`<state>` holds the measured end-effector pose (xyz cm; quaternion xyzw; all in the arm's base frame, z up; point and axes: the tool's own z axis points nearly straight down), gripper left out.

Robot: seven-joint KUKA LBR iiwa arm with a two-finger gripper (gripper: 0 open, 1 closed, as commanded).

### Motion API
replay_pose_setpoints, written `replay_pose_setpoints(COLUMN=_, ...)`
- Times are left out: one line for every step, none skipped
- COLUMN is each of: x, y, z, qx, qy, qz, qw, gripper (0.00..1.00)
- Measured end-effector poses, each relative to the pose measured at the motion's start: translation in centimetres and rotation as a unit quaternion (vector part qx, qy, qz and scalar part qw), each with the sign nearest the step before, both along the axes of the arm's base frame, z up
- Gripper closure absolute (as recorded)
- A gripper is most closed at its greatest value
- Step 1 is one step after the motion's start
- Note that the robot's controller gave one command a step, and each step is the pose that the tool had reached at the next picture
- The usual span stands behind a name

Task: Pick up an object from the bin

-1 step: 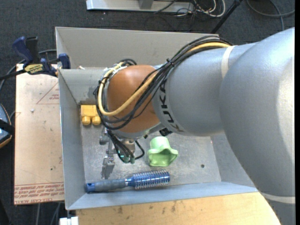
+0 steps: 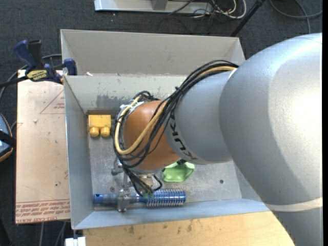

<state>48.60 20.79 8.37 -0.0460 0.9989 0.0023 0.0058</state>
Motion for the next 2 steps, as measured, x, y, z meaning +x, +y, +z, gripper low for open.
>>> replay_pose_setpoints(x=-0.4, y=-0.1, z=-0.4, qx=-0.002, qy=0.0059, qz=0.001, qw=1.0, gripper=1.0)
replay_pose_setpoints(x=1.8, y=2.6, z=21.9, qx=-0.001, qy=0.0004, qz=0.142, qw=0.9899, gripper=1.0)
